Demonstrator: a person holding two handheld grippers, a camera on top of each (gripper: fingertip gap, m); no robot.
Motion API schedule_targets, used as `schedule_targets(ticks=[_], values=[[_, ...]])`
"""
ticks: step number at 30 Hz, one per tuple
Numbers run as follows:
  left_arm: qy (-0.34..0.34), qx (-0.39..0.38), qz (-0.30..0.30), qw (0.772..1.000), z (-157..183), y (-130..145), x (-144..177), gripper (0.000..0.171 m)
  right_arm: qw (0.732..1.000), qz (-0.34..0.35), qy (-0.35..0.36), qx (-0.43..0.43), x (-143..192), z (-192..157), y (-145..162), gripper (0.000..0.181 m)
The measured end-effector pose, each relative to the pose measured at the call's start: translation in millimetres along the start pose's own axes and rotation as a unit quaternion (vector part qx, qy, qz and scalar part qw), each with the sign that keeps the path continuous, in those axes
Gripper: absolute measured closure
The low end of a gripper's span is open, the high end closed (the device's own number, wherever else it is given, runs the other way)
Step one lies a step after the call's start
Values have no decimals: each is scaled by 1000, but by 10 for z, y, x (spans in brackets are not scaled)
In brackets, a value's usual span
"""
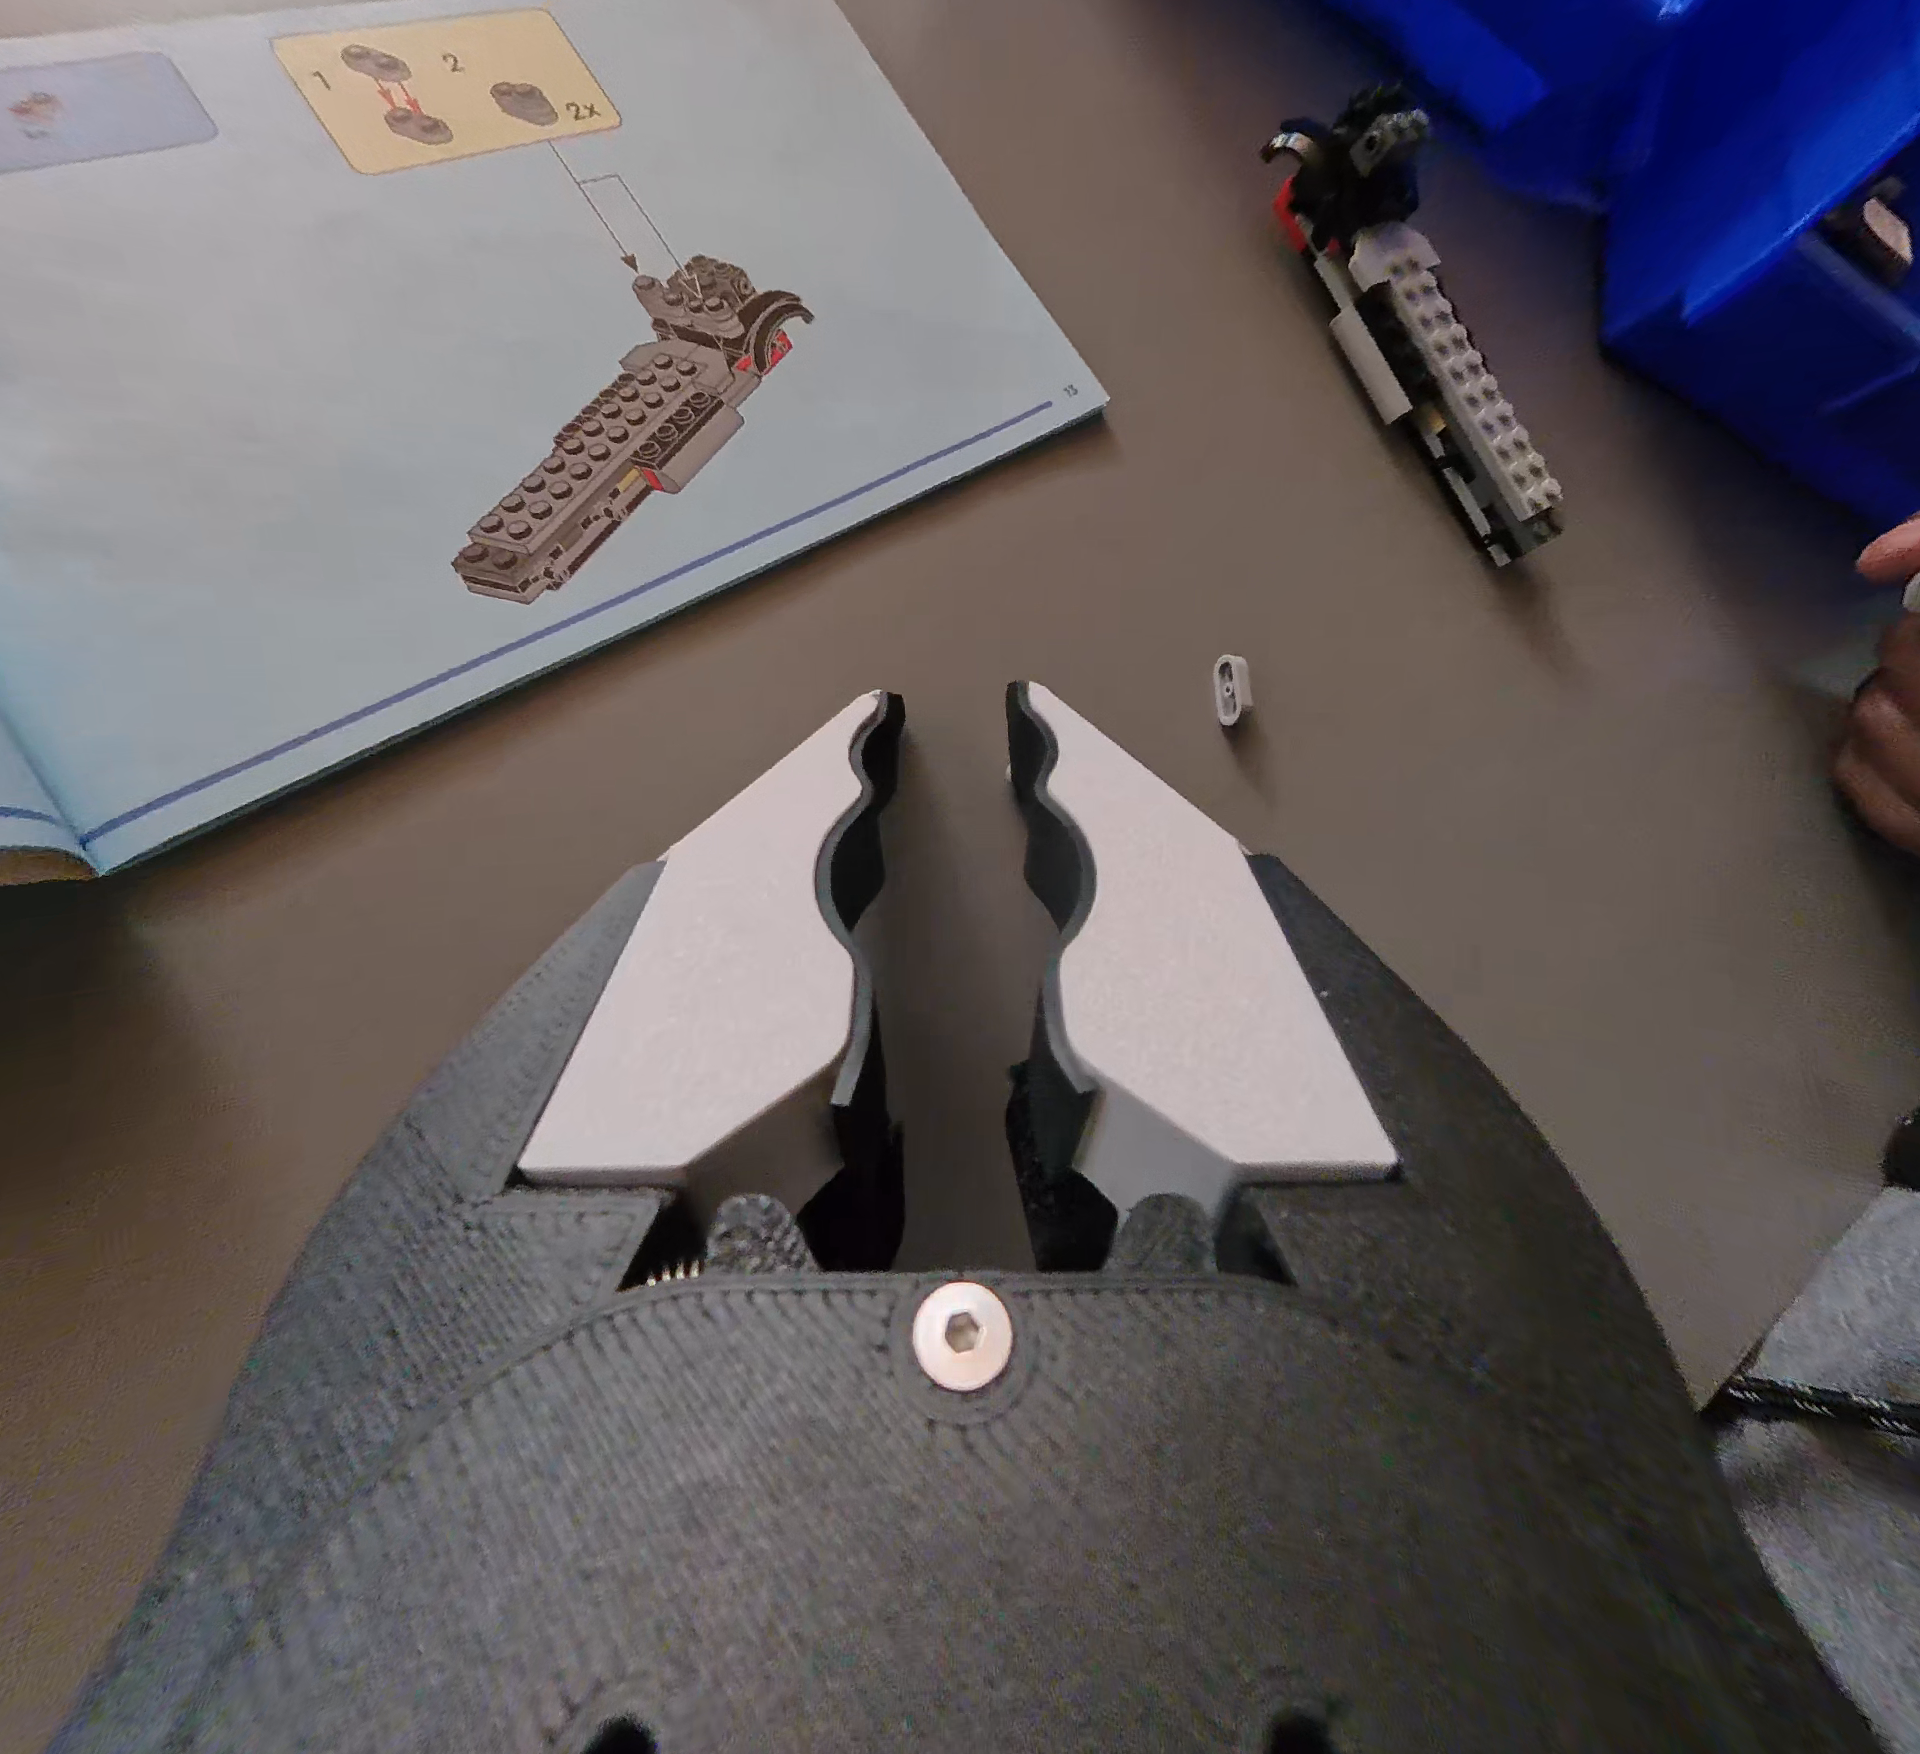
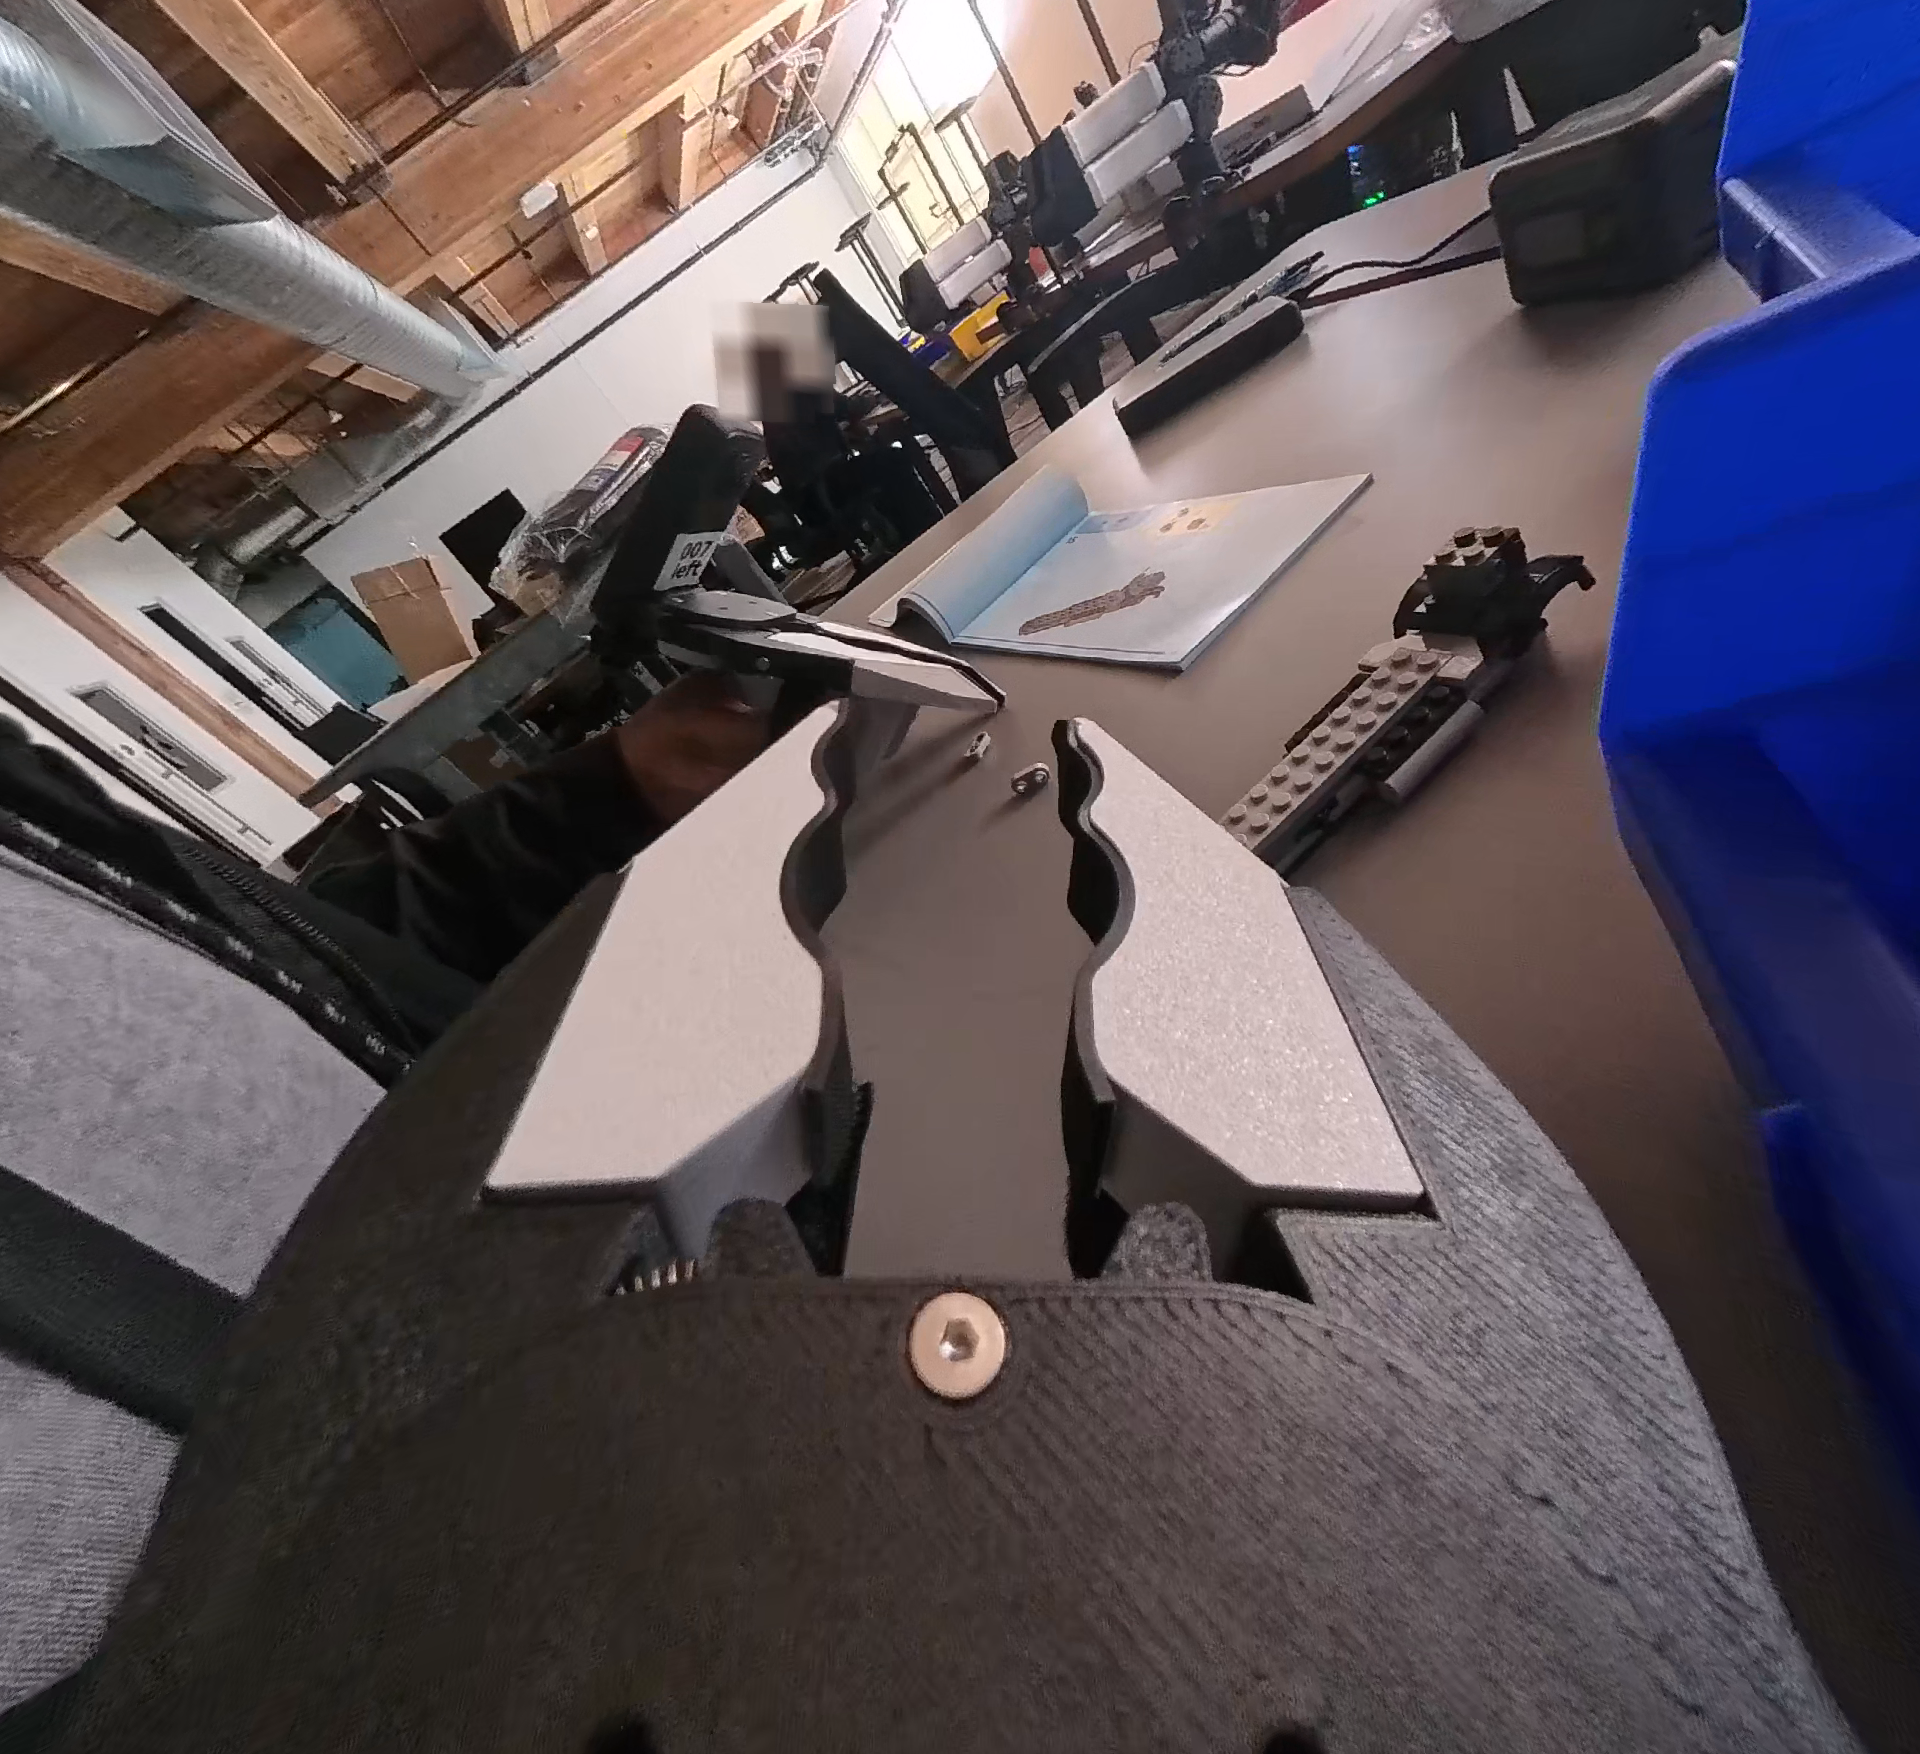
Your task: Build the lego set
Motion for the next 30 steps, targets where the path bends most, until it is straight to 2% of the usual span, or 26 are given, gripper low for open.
schedule_targets(ticks=[8,30], values=[[15,3,15,1000,-7,-4,33,147,1000,-10,0,-5,-26,10,5,142],[10,1,11,1000,2,-1,21,147,1000,-21,0,-2,-54,4,16,142]])
Point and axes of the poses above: each gripper's, where its closed fingertips meet, x back along the fingers, y out of its underside, z = x × y across the jaws, the point moved 9 cm from there along x, back along the fingers, and after that the axes turned 5 degrees about -z, right-handed, at the moved point
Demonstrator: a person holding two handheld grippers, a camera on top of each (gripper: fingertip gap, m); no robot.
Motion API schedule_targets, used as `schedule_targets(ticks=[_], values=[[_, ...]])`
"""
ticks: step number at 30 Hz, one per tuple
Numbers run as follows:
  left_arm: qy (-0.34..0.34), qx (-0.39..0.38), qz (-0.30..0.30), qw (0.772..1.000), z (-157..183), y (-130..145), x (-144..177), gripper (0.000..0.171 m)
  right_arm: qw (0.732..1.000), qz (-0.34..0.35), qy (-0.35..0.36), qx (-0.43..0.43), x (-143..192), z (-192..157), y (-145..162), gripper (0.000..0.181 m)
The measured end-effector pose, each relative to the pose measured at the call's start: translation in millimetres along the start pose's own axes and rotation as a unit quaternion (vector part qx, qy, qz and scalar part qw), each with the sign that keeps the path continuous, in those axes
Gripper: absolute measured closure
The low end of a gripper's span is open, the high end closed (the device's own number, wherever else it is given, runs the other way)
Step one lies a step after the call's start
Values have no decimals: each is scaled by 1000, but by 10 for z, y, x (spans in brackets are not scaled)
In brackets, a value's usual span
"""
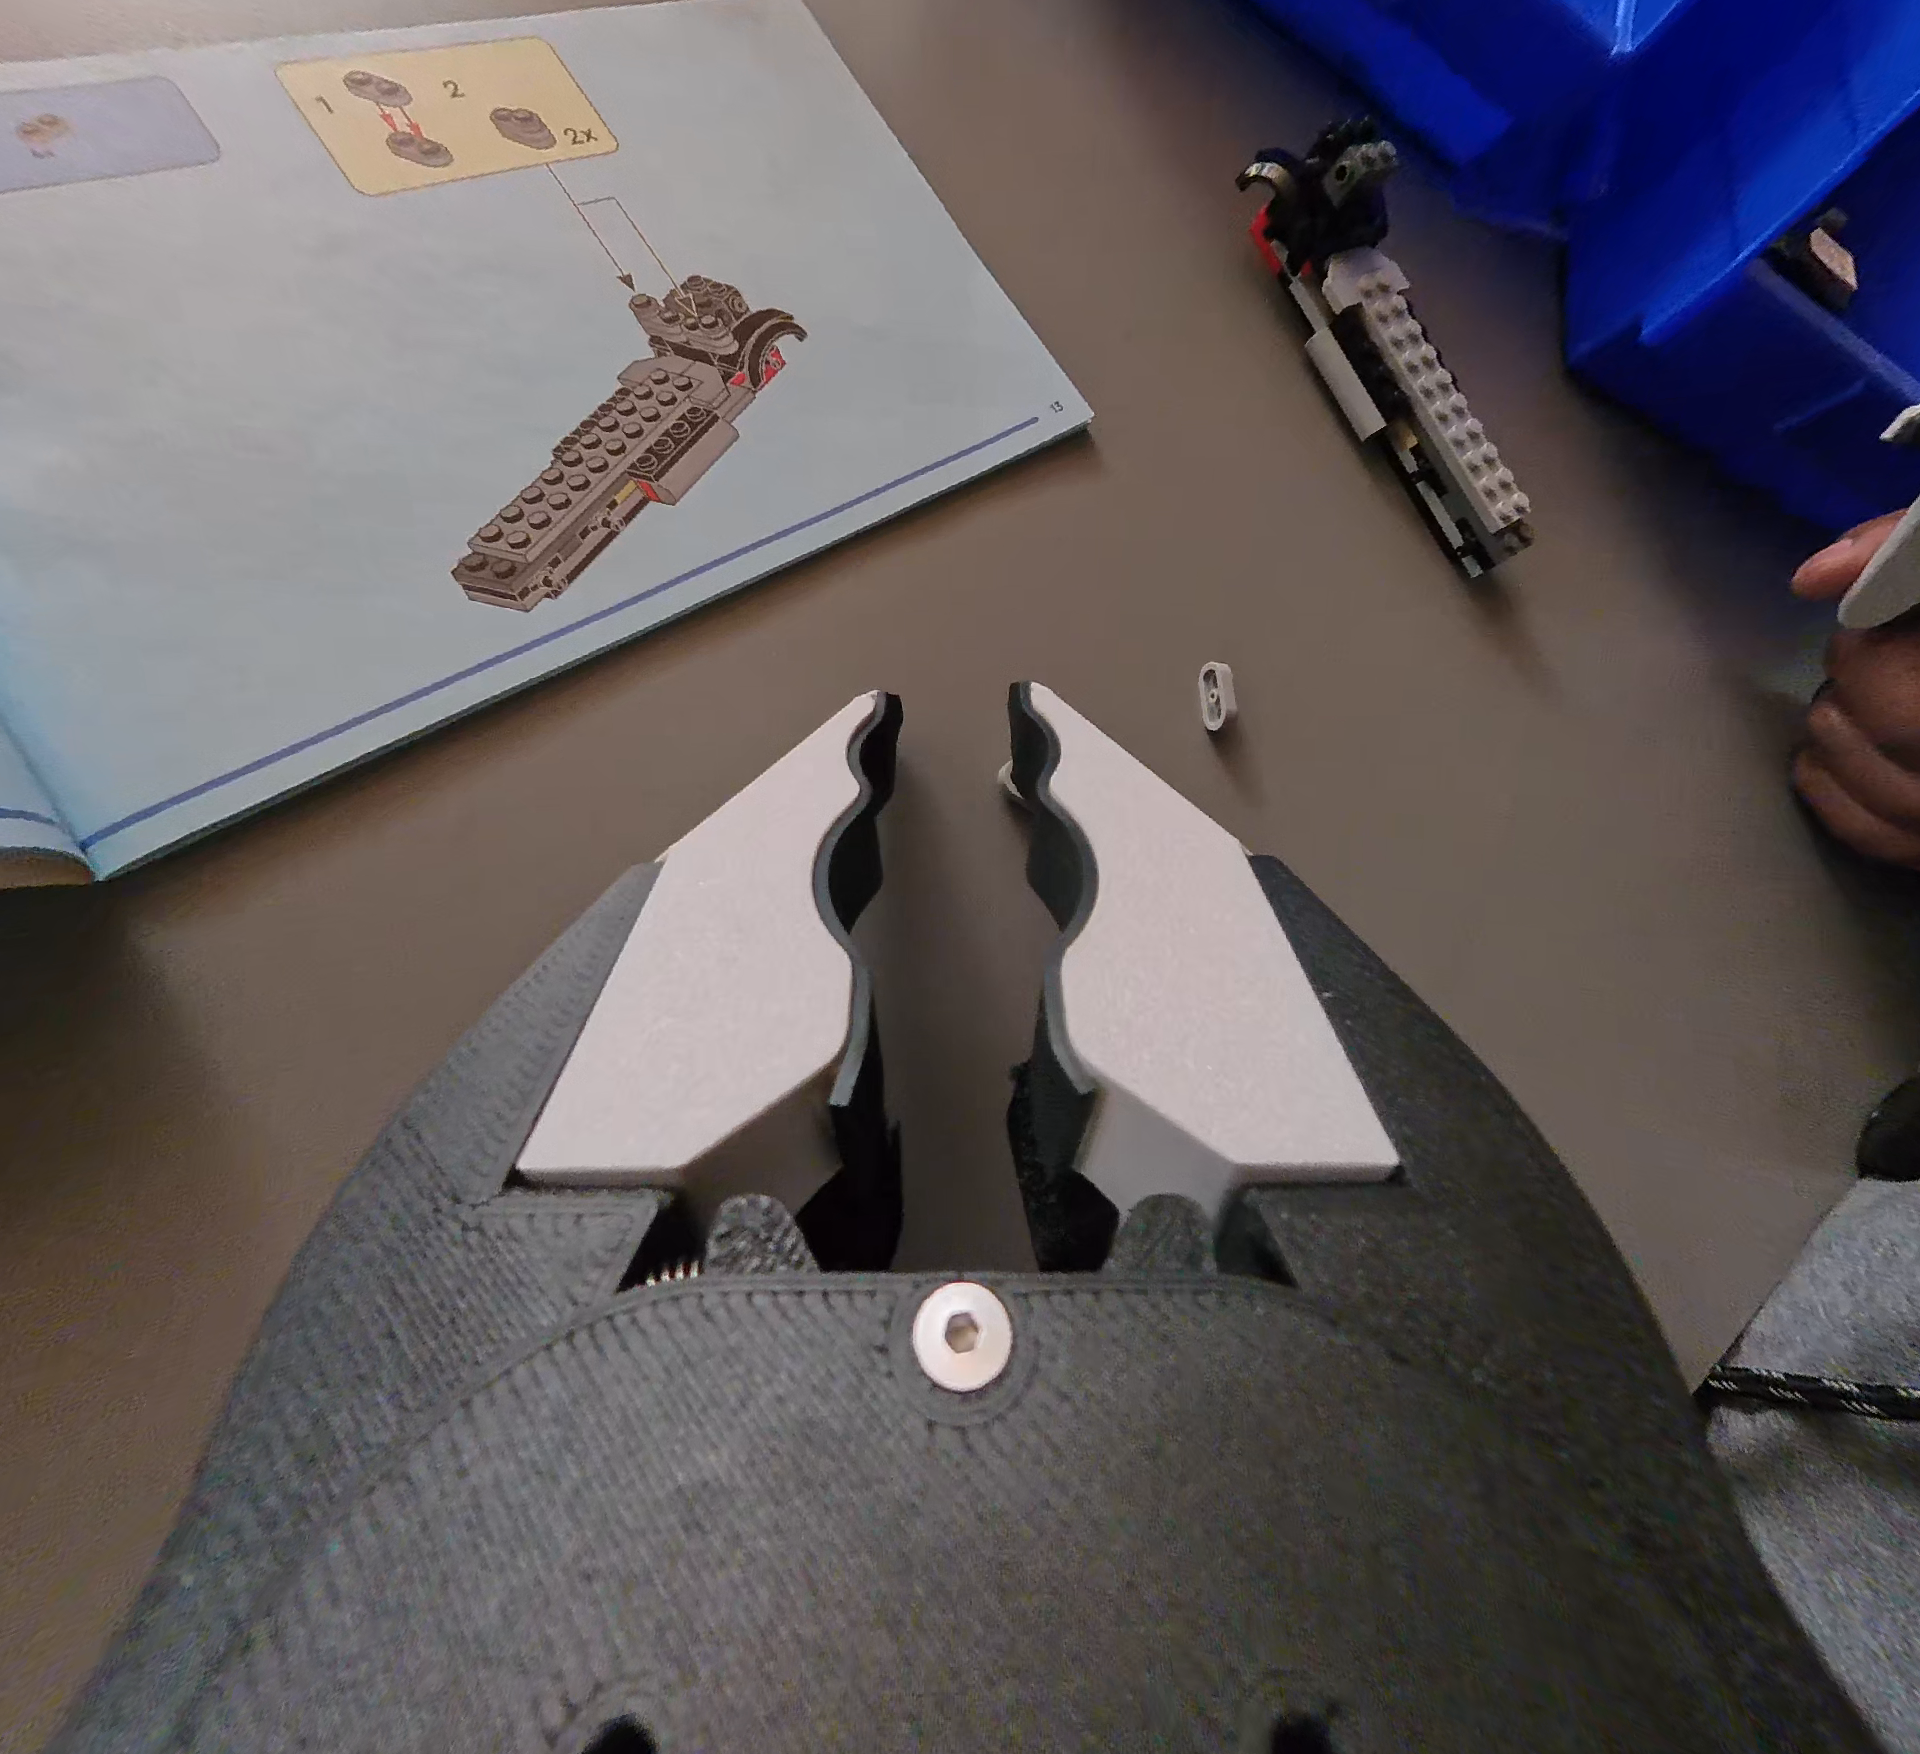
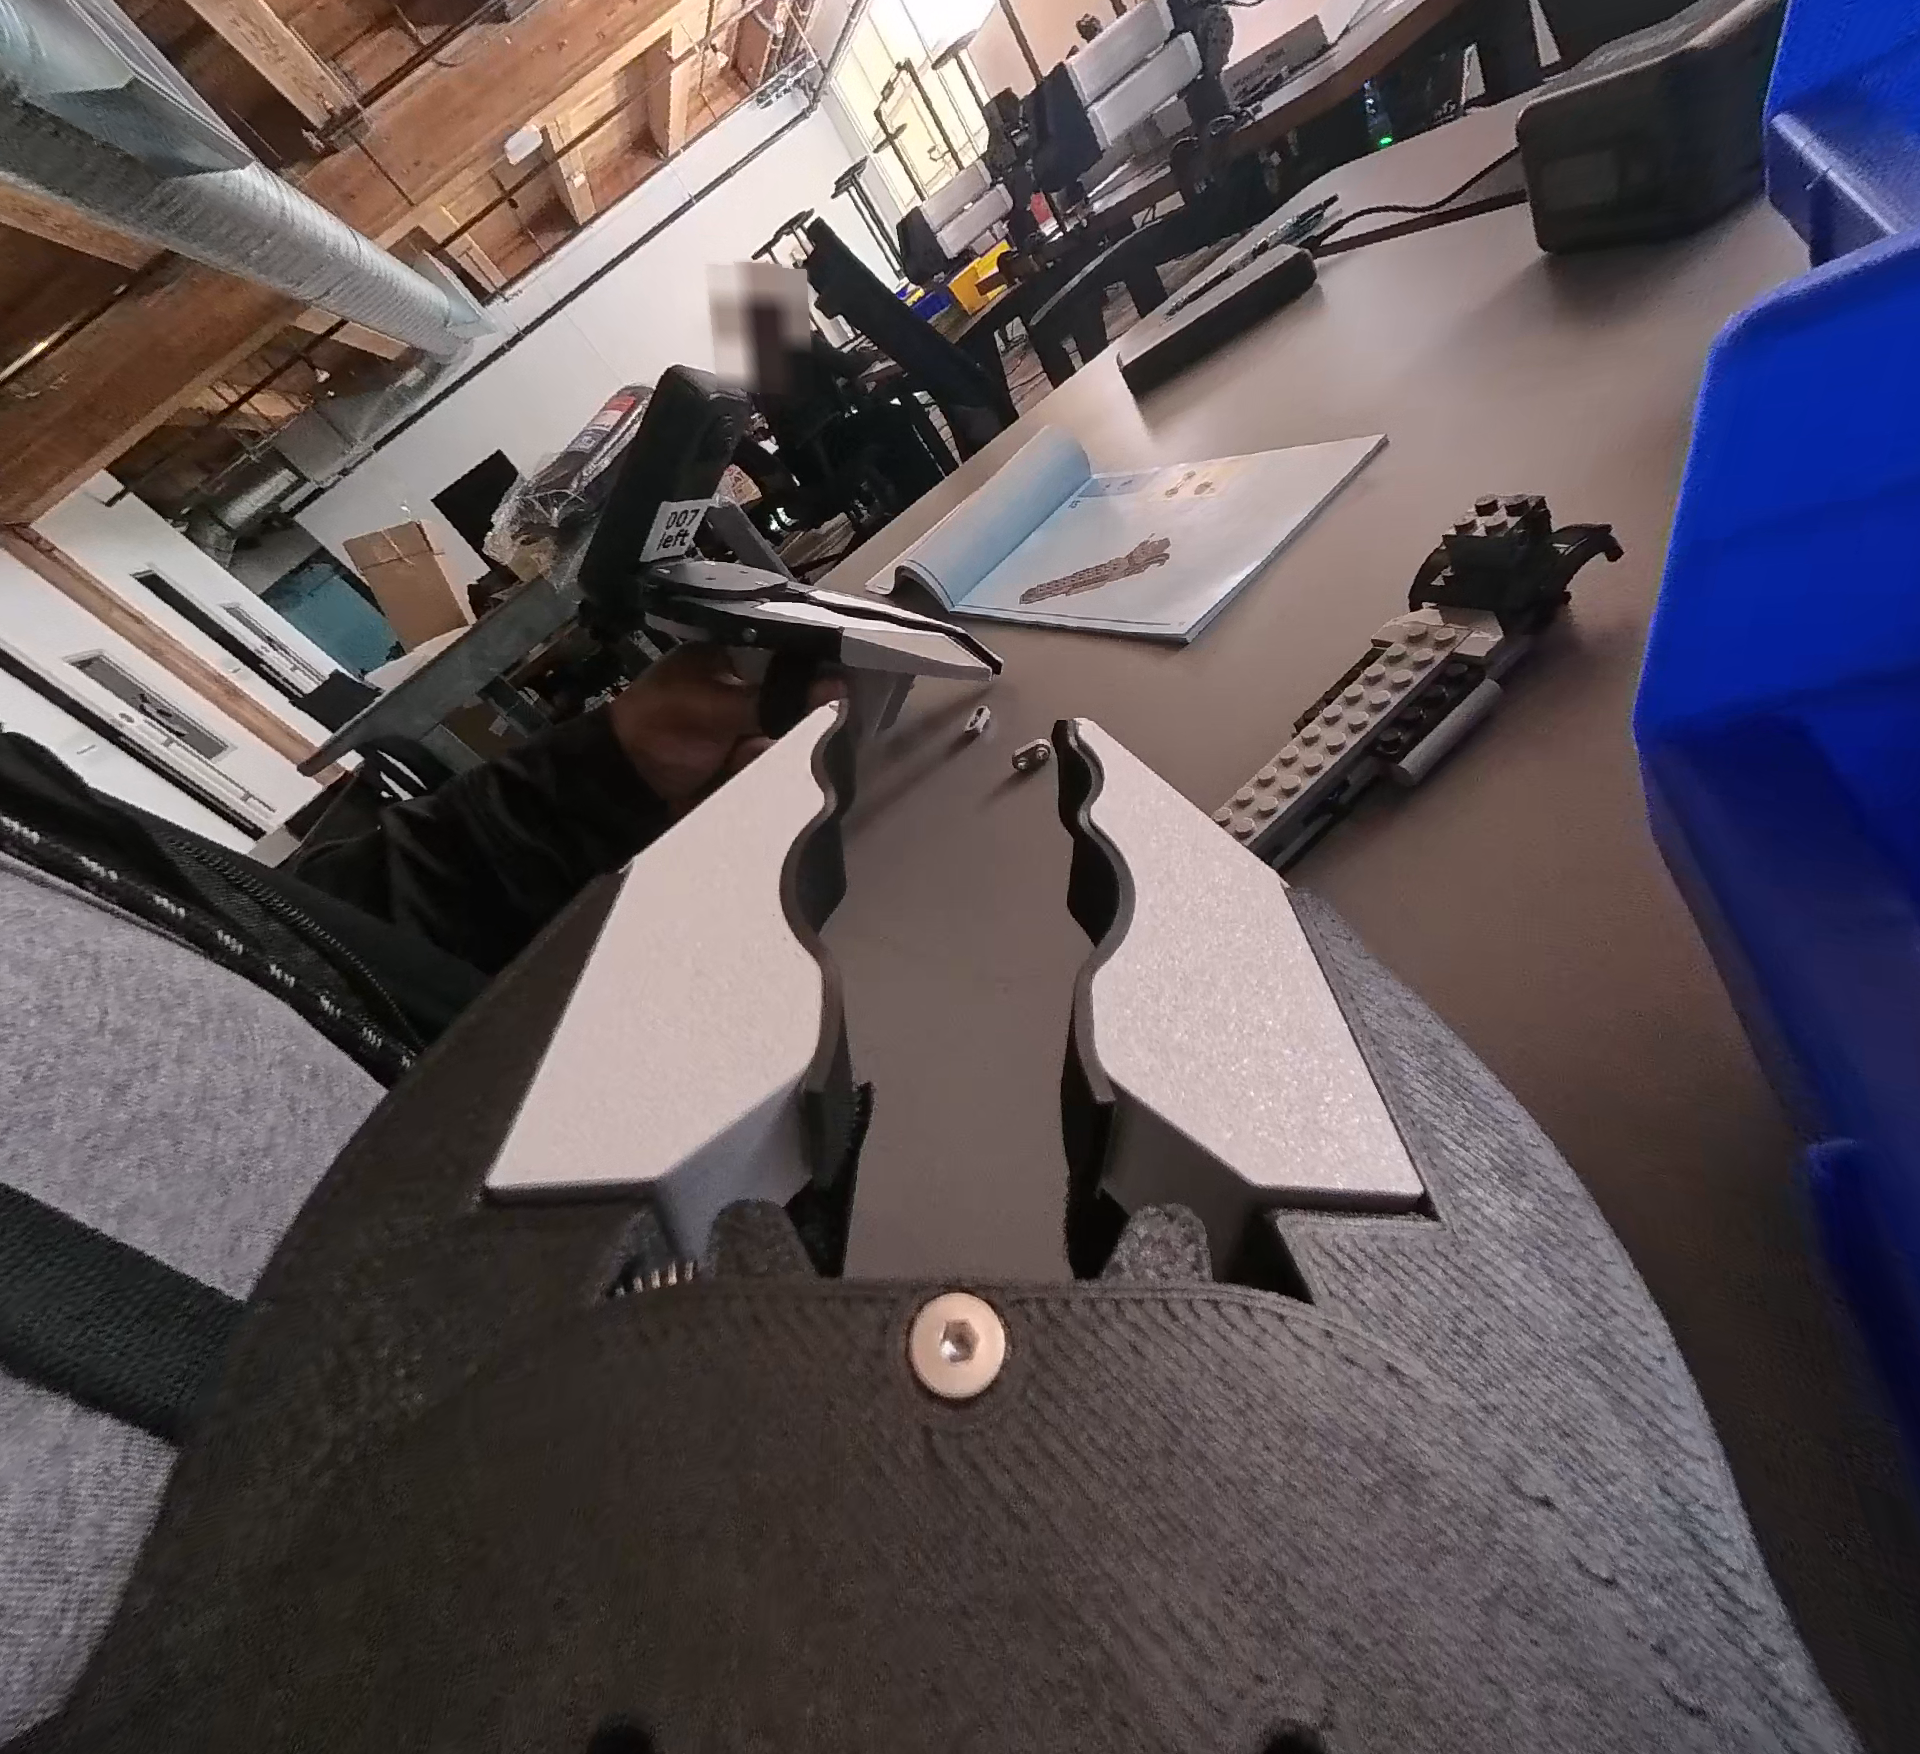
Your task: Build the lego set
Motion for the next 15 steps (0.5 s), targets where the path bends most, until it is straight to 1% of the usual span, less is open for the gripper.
schedule_targets(ticks=[10,15], values=[[-6,-6,7,1000,11,-9,8,147,1000,0,0,-4,0,8,-3,142],[5,-7,44,999,7,-62,34,146,1000,-5,7,-5,-18,17,-1,142]])
Point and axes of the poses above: each gripper's, where its closed fingertips meet, x back along the fingers, y out of its underside, z = x × y across the jaws, the point moved 9 cm from there along x, back along the fingers, and after that the axes turned 5 degrees about -z, right-handed, at the moved point
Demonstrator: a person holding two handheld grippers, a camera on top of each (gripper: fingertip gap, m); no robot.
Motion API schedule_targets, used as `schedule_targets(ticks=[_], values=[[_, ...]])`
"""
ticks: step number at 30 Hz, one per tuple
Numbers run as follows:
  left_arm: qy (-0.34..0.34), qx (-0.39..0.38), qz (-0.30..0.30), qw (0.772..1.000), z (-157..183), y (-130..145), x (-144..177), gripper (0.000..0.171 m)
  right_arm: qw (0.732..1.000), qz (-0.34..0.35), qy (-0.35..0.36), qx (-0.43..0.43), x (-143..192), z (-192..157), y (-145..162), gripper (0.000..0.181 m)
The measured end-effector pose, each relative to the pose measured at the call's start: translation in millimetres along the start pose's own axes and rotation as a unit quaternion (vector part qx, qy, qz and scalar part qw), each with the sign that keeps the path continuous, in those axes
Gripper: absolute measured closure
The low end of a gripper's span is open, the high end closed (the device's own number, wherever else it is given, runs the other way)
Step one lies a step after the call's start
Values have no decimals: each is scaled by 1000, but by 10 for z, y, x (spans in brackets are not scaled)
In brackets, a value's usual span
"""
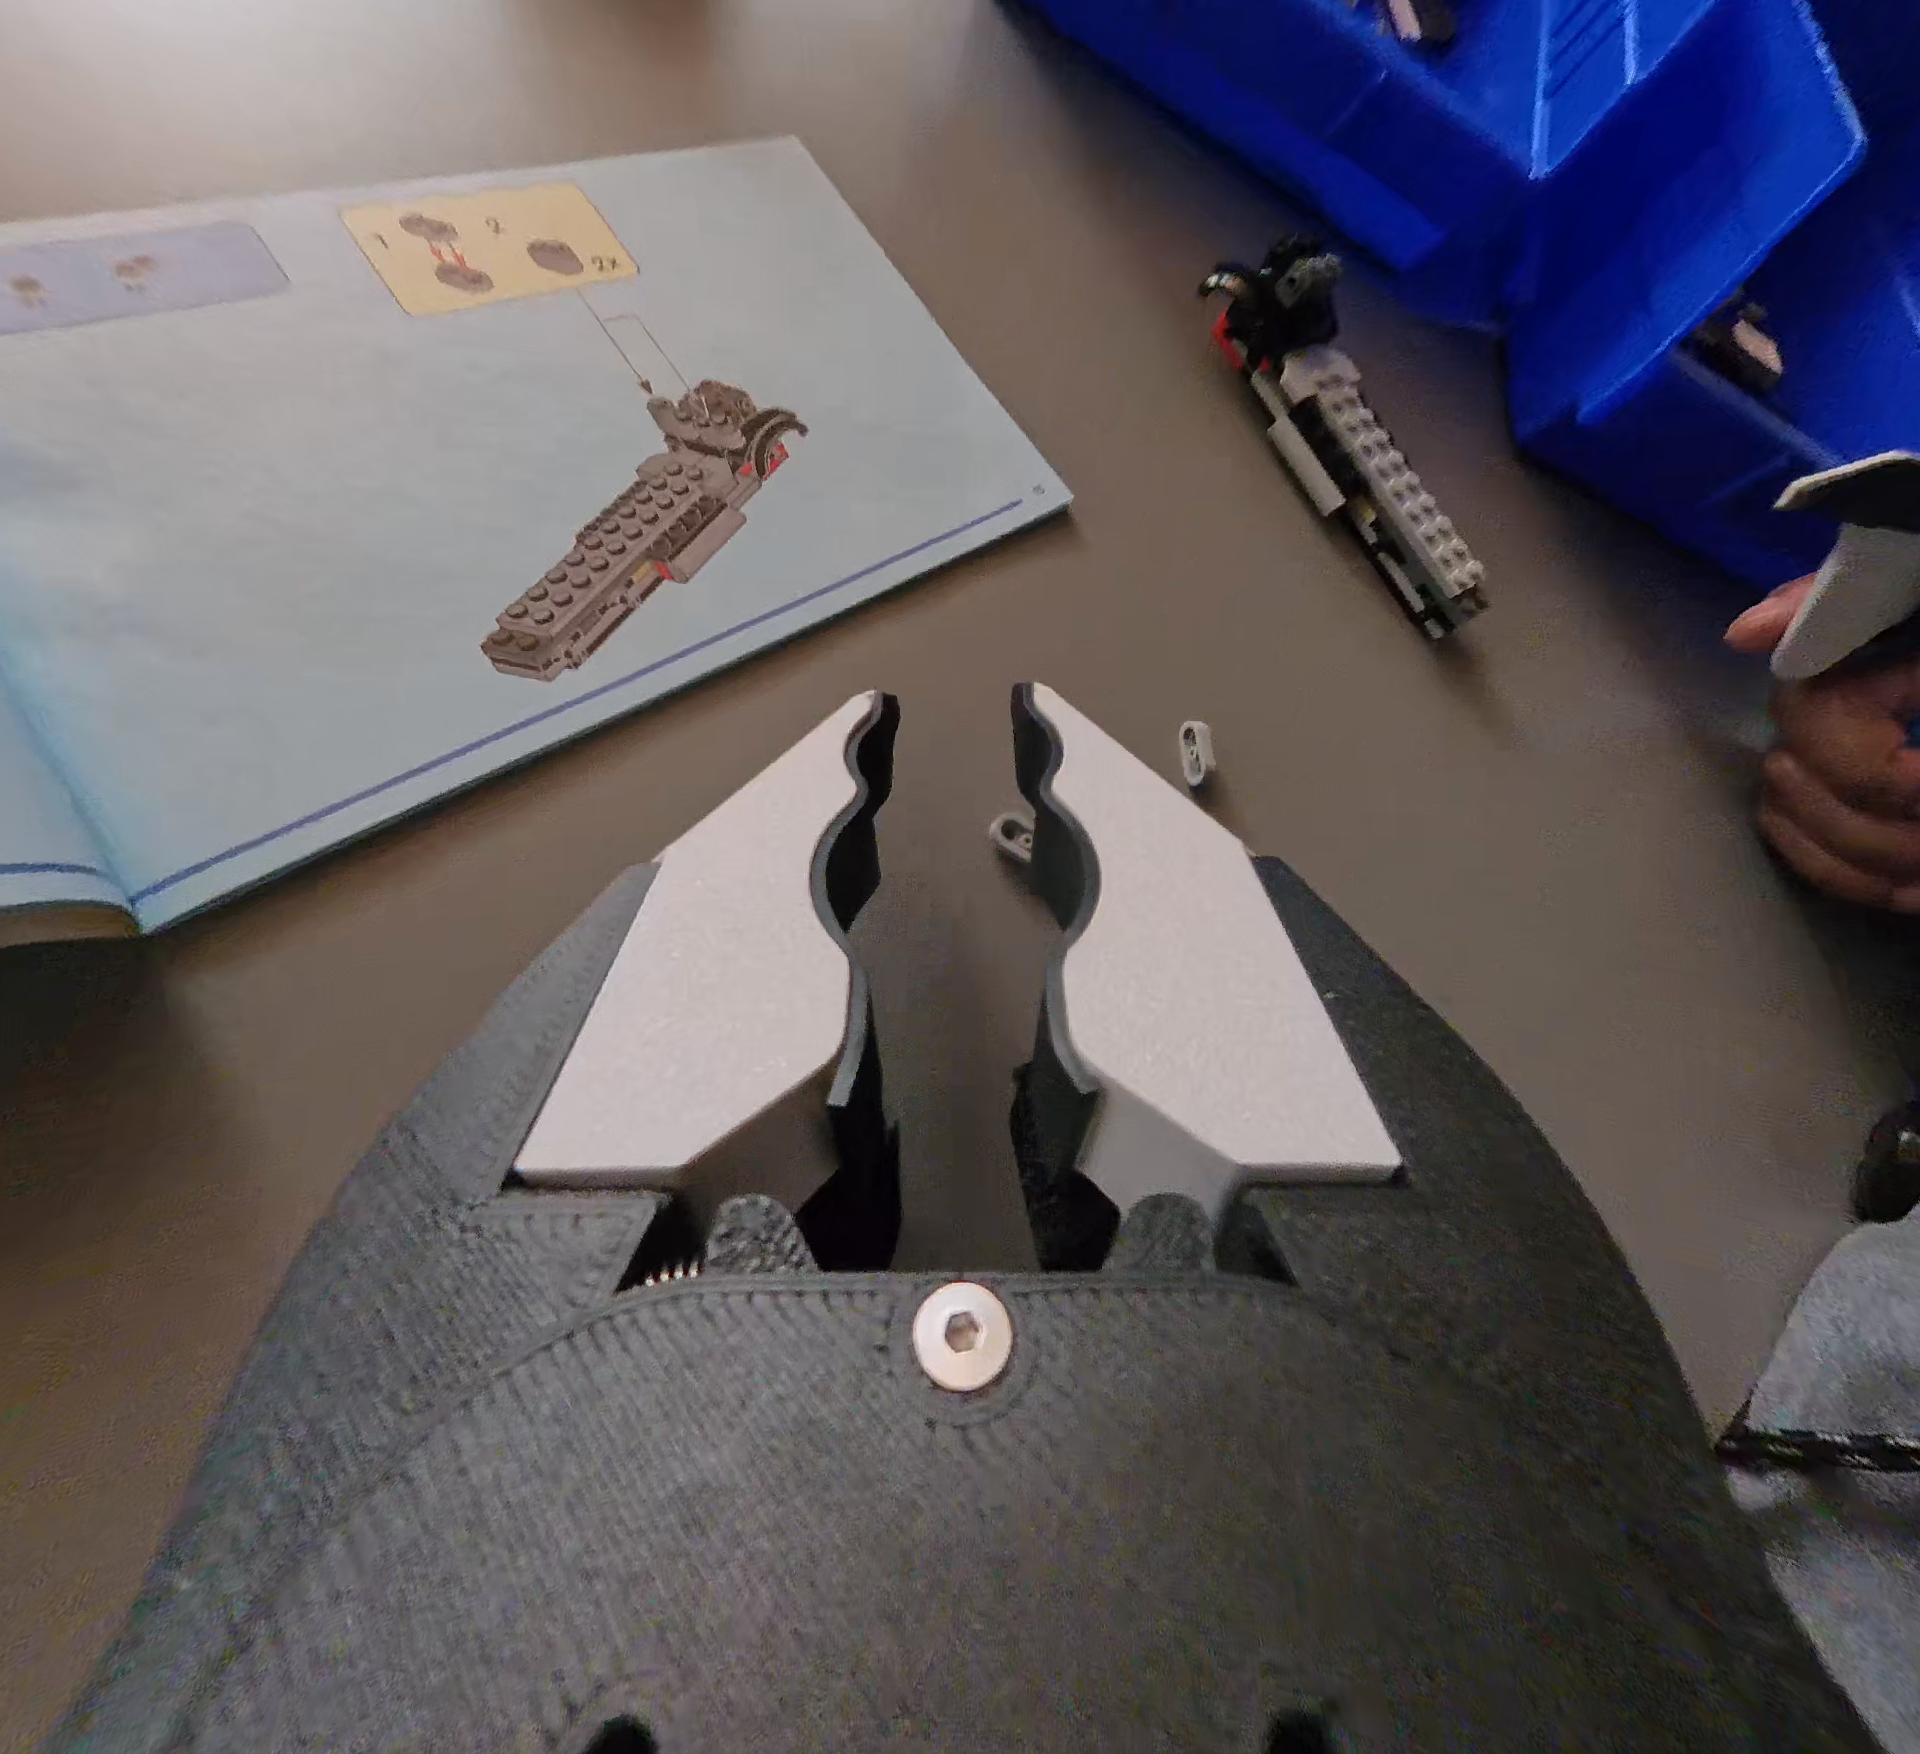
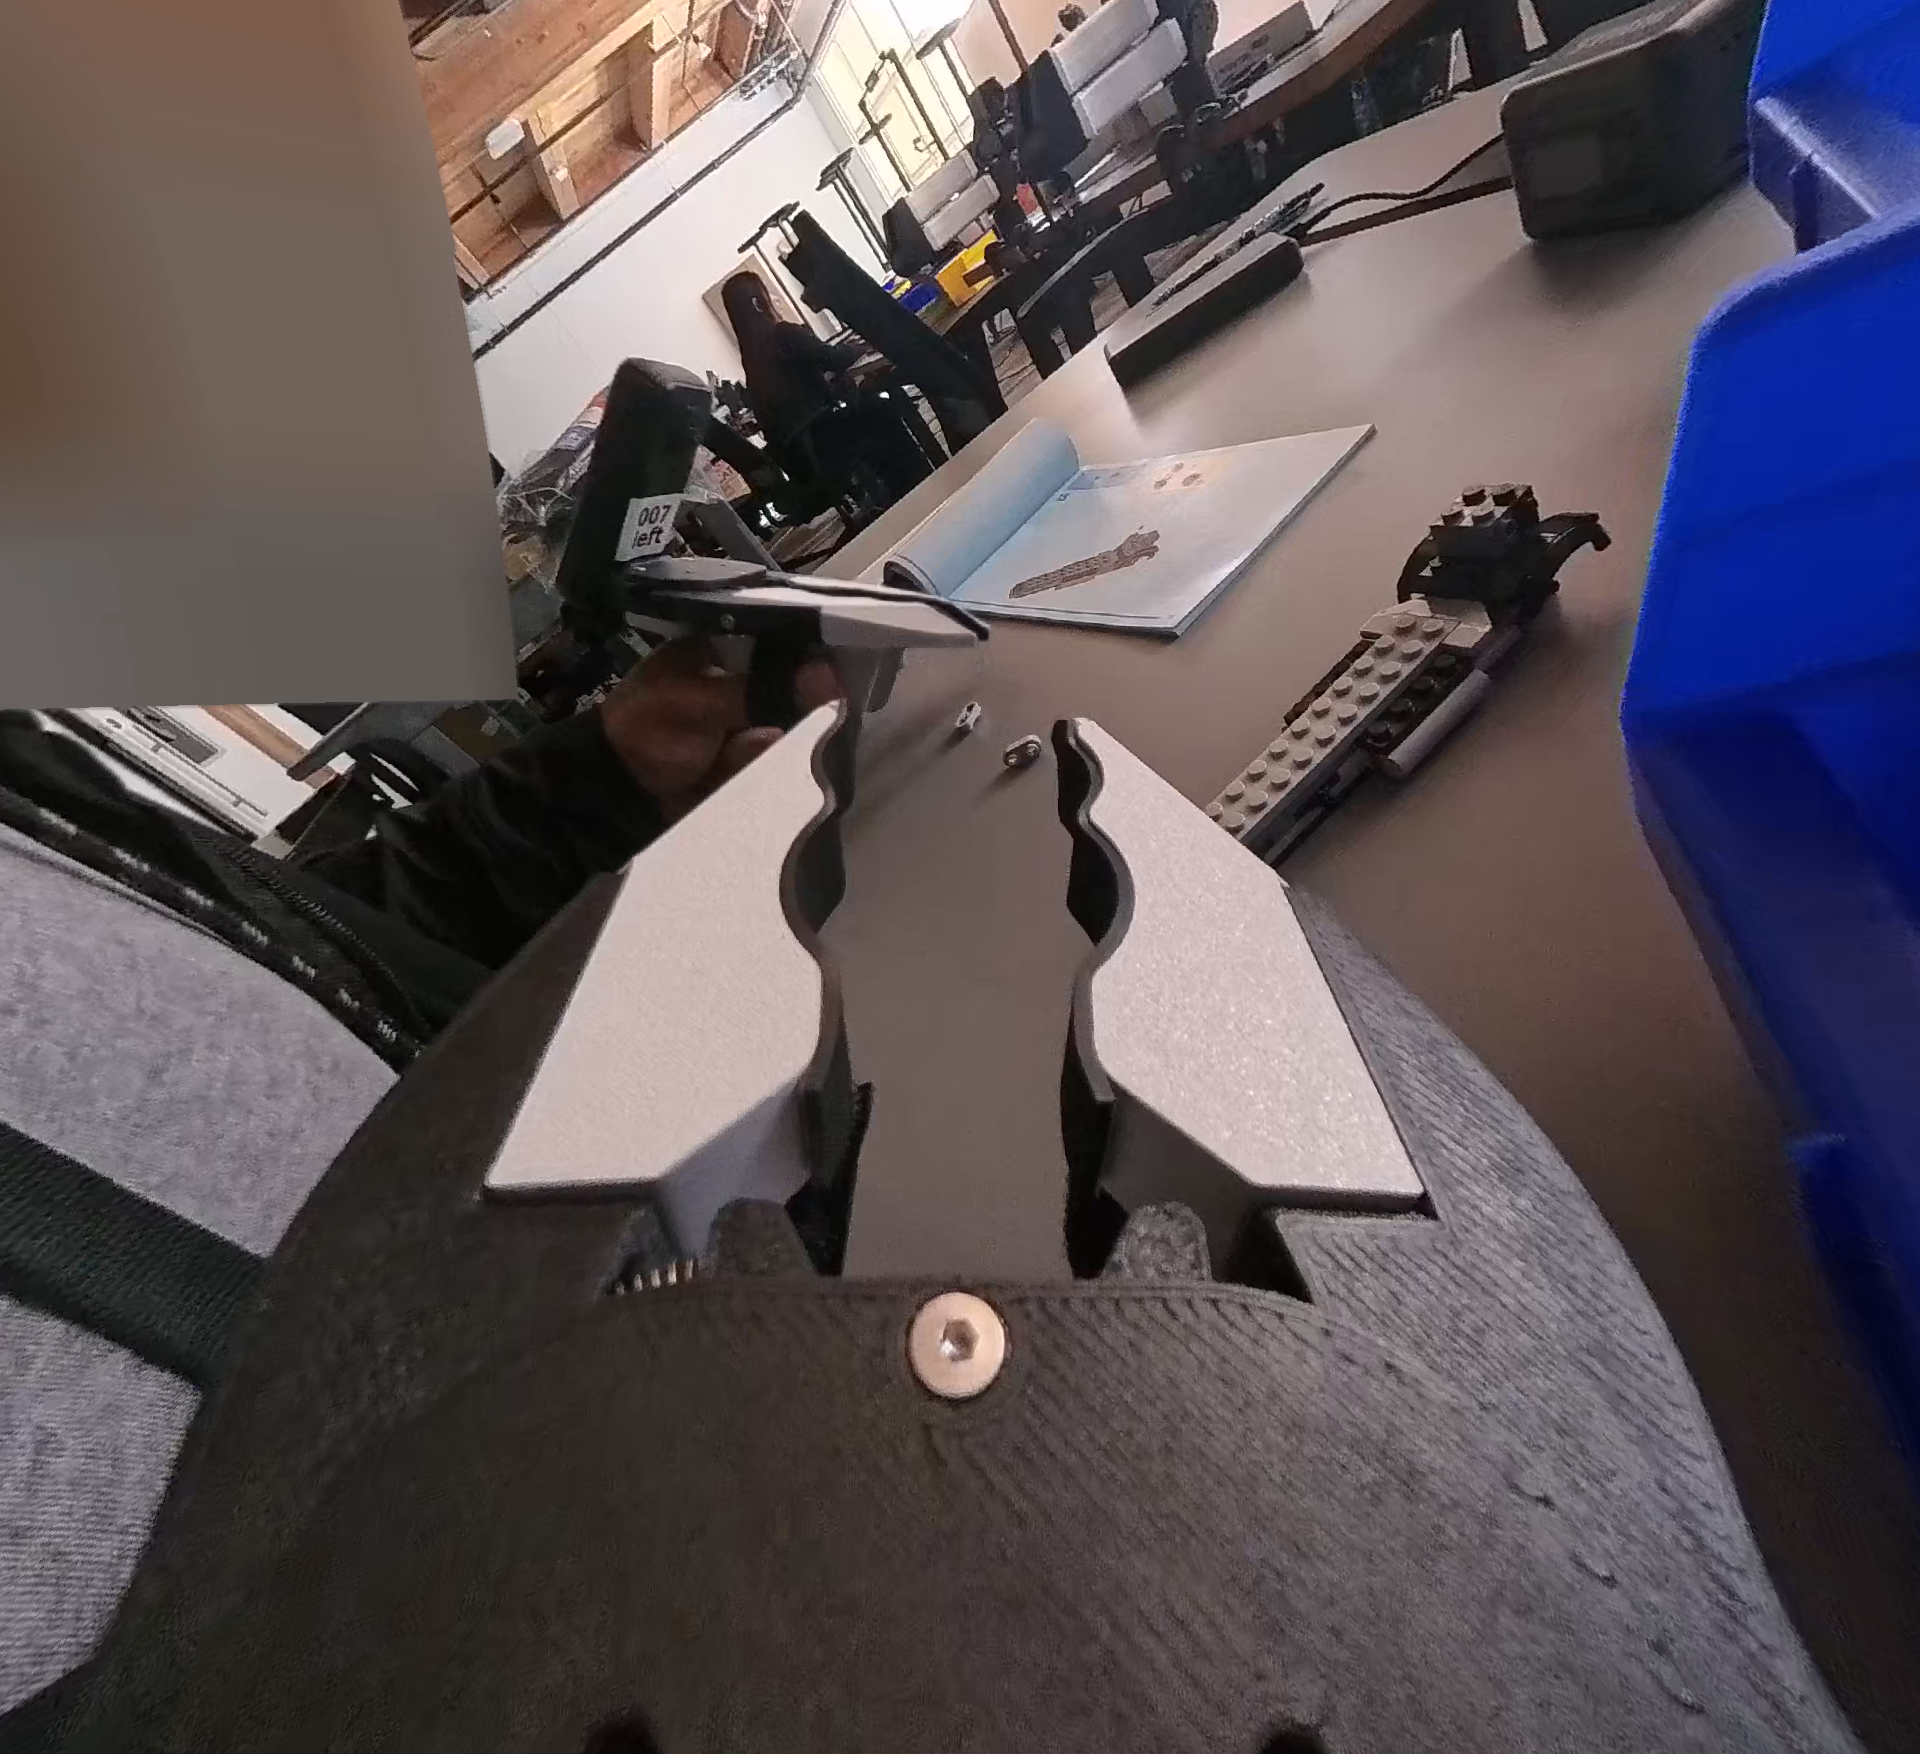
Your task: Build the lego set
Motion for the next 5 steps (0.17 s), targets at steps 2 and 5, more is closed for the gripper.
schedule_targets(ticks=[2,5], values=[[8,0,7,1000,-6,-26,-9,146,1000,-4,3,-1,-13,5,1,142],[20,-5,15,1000,-10,-66,-31,146,1000,-10,9,-2,-33,14,3,142]])
Point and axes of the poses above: each gripper's, where its closed fingertips meet, x back along the fingers, y out of its underside, z = x × y across the jaws, the point moved 9 cm from there along x, back along the fingers, and after that the axes turned 5 degrees about -z, right-handed, at the moved point
